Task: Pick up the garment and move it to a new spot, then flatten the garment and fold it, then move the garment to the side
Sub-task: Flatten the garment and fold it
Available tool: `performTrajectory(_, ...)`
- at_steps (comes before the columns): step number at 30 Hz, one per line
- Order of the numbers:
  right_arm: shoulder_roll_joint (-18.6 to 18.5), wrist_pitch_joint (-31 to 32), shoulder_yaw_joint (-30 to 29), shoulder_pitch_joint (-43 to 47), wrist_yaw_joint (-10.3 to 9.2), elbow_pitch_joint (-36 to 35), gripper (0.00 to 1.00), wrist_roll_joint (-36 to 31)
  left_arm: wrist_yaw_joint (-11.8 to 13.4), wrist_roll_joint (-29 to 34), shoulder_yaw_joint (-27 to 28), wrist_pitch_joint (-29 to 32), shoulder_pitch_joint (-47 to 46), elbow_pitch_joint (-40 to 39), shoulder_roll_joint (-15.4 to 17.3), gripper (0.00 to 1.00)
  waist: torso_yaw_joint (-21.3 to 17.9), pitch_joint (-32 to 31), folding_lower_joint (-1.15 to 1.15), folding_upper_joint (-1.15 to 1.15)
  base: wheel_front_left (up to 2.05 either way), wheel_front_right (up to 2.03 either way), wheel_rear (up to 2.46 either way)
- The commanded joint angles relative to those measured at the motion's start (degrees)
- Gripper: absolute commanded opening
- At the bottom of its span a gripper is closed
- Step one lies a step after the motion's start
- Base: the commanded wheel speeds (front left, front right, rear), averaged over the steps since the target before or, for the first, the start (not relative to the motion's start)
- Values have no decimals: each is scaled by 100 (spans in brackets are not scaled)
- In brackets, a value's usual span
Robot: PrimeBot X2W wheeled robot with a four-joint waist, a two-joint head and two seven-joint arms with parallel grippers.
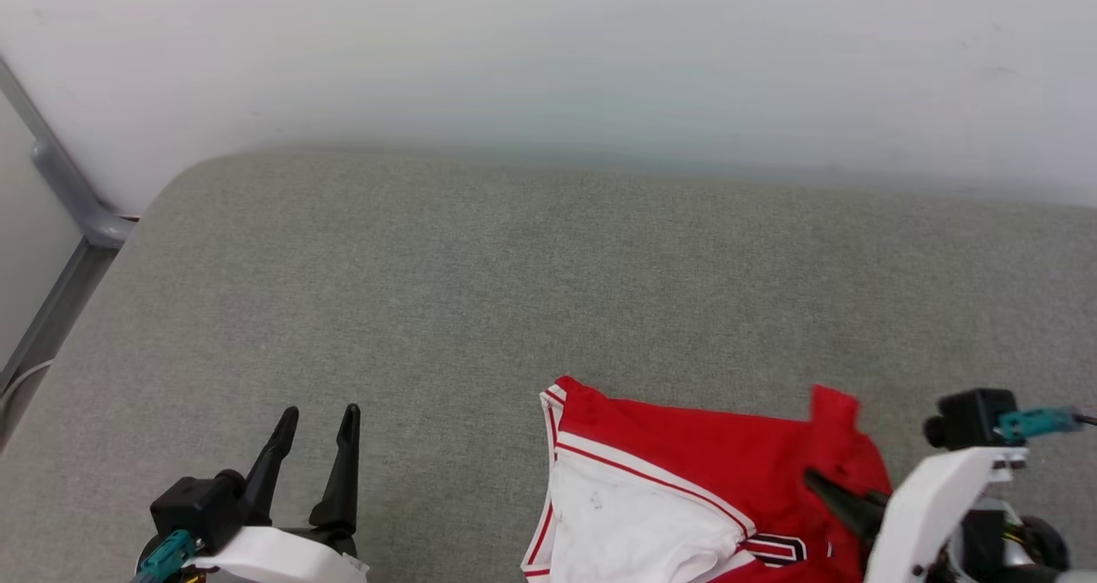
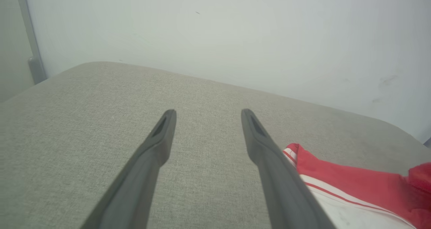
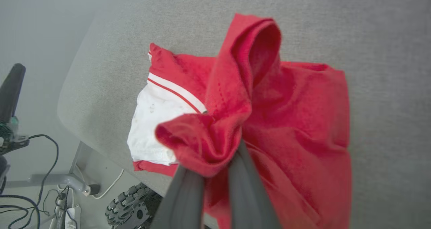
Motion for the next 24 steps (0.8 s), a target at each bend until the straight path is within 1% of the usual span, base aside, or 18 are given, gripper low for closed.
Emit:
performTrajectory(1,113,66,96,-106,-4,-46,0,87,-22,38,44,-14,40,12,-9,100,23,-21,0,0,0,0,0)
performTrajectory(4,220,160,435,-243,-4,-44,0,248,-31,49,114,-14,67,15,4,100,62,-58,0,0,0,0,0)
performTrajectory(7,227,-91,866,-329,-3,186,0,782,-31,54,138,-14,69,22,23,100,107,-90,0,0,0,0,0)
performTrajectory(11,225,-550,1445,-513,-3,633,0,1273,-44,76,133,-14,57,46,37,100,190,-133,0,0,0,0,0)
performTrajectory(12,225,-550,1445,-513,-3,633,0,1273,-44,76,133,-14,57,46,37,100,190,-133,0,0,0,0,0)
performTrajectory(15,222,-852,1765,-655,-3,978,0,1440,-58,84,103,-14,35,52,45,100,271,-129,0,0,0,0,0)
performTrajectory(17,222,-1045,1912,-775,-3,1212,0,1412,-70,83,80,-13,13,53,49,100,326,-111,0,0,0,0,0)
performTrajectory(22,223,-1500,2066,-1043,-3,1853,0,1307,-79,81,39,-12,-55,58,49,100,464,-12,0,0,0,0,0)
performTrajectory(23,223,-1592,2103,-1093,-3,1978,37,1287,-82,81,31,-12,-61,68,47,100,487,-1,0,0,0,0,0)
performTrajectory(24,223,-1669,2136,-1125,-3,2110,100,1290,-83,82,16,-12,-69,75,45,100,509,7,0,0,0,0,0)
